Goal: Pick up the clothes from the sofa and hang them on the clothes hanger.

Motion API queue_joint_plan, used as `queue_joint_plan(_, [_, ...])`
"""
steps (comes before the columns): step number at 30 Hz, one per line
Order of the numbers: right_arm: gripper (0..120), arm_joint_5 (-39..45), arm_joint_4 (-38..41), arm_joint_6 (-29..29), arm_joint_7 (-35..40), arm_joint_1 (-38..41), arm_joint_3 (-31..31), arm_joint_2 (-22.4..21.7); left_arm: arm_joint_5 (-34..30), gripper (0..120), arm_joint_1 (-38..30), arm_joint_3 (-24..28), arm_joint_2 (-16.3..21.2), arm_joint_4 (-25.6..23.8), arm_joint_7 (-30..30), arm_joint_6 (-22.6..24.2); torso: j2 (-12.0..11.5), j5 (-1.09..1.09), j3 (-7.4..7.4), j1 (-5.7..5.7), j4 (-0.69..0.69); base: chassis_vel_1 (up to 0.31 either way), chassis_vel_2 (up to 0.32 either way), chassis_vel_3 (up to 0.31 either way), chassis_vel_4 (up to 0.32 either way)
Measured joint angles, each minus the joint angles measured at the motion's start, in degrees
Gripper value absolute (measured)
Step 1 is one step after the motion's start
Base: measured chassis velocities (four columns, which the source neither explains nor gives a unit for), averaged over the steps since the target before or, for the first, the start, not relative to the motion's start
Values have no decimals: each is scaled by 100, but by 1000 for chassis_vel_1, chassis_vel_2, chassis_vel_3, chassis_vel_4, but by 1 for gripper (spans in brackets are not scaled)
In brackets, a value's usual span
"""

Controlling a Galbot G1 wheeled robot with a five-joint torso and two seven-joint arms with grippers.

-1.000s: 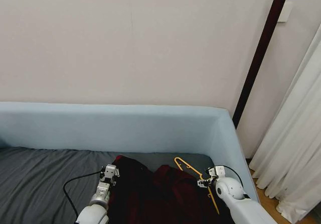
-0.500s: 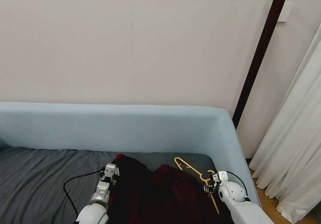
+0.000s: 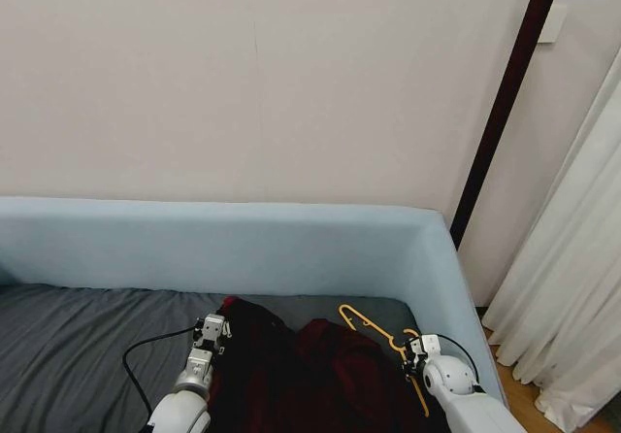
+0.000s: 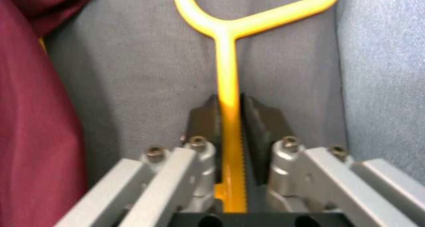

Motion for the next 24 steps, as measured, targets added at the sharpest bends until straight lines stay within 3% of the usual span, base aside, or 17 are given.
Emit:
queue_joint_plan(2, [5,-79,27,174,51,-27,-73,-15,-4,0,-8,1,6,2,-2,-2,0,1,0,0,0,0,0,0,0])
queue_joint_plan(9, [5,4,568,609,161,-159,-259,-193,-29,0,-36,-2,55,2,-2,-9,0,1,1,0,-1,0,0,0,0])
queue_joint_plan(14, [5,79,1373,1220,237,-305,-387,-422,-87,0,-115,57,86,2,2,-10,0,1,1,0,0,0,0,0,0])
queue_joint_plan(22, [5,-807,2872,3023,-138,-1160,-308,-1058,-247,0,-311,293,217,-48,19,91,0,1,0,0,1,0,0,0,0])
queue_joint_plan(24, [5,-945,3102,3157,-190,-1361,-289,-1164,-283,0,-328,315,241,-61,27,103,-1,2,0,0,-1,0,0,0,0])
